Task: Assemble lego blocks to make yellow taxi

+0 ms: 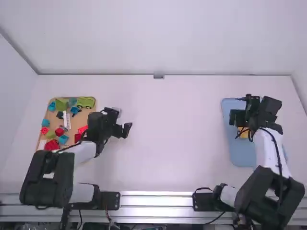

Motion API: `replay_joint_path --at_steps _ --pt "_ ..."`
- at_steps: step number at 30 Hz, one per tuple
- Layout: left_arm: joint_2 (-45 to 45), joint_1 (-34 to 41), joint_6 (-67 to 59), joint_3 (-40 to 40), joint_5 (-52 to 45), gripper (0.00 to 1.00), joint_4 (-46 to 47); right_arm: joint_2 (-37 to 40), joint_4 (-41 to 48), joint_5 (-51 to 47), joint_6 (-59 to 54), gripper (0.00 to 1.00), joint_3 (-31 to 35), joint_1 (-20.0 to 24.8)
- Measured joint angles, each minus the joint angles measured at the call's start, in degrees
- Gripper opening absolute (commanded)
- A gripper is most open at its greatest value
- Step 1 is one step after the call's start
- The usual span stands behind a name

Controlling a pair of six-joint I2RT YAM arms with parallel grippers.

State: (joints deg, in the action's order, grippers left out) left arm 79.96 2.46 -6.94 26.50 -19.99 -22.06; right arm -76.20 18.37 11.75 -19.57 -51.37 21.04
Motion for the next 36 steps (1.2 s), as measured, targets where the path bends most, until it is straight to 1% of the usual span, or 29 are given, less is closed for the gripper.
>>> replay_joint_path --at_steps 2,3,4,5,6,12,13,15,17,20,25,31,35,36 --pt "-3.1 1.0 -0.1 2.1 1.3 0.99 5.8 2.1 0.7 0.0 -0.2 0.98 0.0 -2.3" --pt "-6.3 1.9 0.0 4.1 2.2 0.99 10.3 3.9 1.6 0.0 -0.2 0.98 0.0 -4.5" --pt "-8.8 2.3 -0.1 5.5 2.6 0.99 12.6 5.1 2.3 -0.1 -0.1 0.98 0.0 -6.3" --pt "-9.5 2.4 -0.1 5.9 2.7 0.99 13.1 5.4 2.4 -0.1 -0.2 0.98 0.0 -6.8" --pt "-12.7 2.7 0.0 7.6 3.2 0.99 15.0 6.8 3.0 -0.1 -0.1 0.98 0.0 -8.9" --pt "-24.6 2.7 -0.1 10.5 4.2 0.99 15.2 10.2 3.2 -0.1 -0.1 0.98 0.0 -16.7" --pt "-25.2 2.7 -0.1 10.5 4.2 0.99 15.2 10.4 3.2 -0.1 -0.1 0.98 0.0 -17.0" --pt "-28.6 2.6 -0.1 10.5 4.2 0.98 15.1 11.3 3.2 -0.2 -0.1 0.97 0.0 -19.6" --pt "-30.8 2.1 0.2 10.5 4.3 0.96 15.6 12.2 2.5 -0.2 0.2 0.95 0.0 -21.0" --pt "-32.7 0.3 1.4 9.7 5.7 0.92 17.6 14.2 0.3 -1.4 1.4 0.91 0.6 -21.3" --pt "-35.6 -2.2 4.4 5.1 9.2 0.84 21.7 18.3 -3.3 -4.5 4.3 0.84 4.4 -21.0" --pt "-40.8 -2.3 6.0 -0.3 13.6 0.75 22.3 22.7 -8.2 -8.7 8.8 0.75 9.5 -21.0" --pt "-46.5 -2.3 6.5 -5.1 17.4 0.64 22.2 27.9 -13.3 -10.6 13.1 0.65 14.4 -21.0" --pt "-47.1 -2.3 6.5 -5.7 17.6 0.63 22.2 28.5 -13.9 -10.7 13.7 0.64 15.0 -21.0"
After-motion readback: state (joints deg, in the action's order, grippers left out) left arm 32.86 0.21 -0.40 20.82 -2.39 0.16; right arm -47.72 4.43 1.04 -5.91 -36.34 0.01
